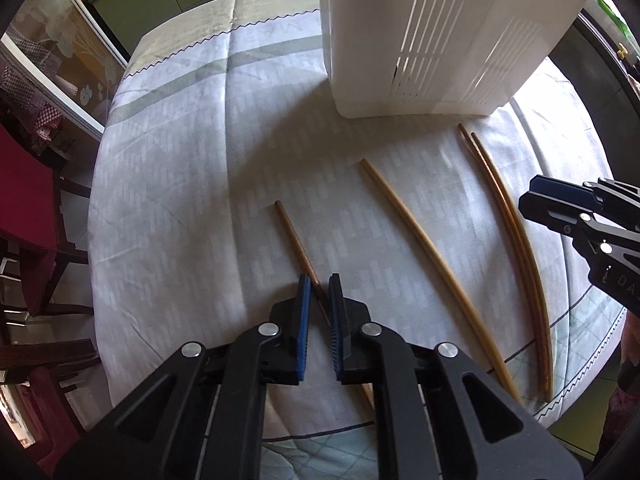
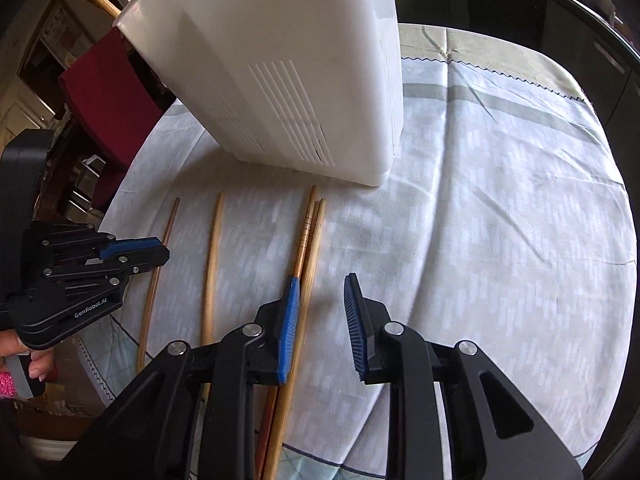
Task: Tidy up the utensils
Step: 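Grasp a wooden chopstick with the left tool while the right tool grasps another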
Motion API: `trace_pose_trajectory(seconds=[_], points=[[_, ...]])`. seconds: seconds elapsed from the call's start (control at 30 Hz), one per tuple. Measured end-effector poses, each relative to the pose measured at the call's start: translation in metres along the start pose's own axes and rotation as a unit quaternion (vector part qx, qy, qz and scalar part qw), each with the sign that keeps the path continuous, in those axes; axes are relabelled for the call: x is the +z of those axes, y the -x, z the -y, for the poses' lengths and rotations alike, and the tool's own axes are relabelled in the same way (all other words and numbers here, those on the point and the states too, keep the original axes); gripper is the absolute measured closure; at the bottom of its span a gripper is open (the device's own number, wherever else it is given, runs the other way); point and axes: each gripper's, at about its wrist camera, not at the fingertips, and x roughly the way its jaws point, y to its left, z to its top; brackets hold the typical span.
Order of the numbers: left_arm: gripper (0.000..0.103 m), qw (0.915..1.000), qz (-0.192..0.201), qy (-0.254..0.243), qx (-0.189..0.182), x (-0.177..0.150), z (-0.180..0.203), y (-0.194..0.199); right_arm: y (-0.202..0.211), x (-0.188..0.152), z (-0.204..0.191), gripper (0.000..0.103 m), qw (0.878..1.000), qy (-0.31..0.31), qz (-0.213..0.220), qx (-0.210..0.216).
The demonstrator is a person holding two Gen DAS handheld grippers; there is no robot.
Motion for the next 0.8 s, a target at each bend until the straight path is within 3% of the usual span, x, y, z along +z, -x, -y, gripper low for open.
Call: trace_pose_trajectory(seconds=[0.47,0.63,0.8], points=[[0.095,1.0000,0.002,-0.005,-0.003,-0.001,0.001,0.000,-0.031,0.012,-0.049,0.087,0.997,0.044,-0.035,-0.062],[0.078,0.9998,-0.008,0.018,-0.001,0.004,-0.011,-0.003,-0.039,0.015,-0.056,0.091,0.995,0.048,-0.035,-0.079],[0.078,0.9995,-0.015,0.027,-0.007,0.009,-0.018,-0.006,-0.046,0.019,-0.061,0.095,0.995,0.045,-0.029,-0.079]])
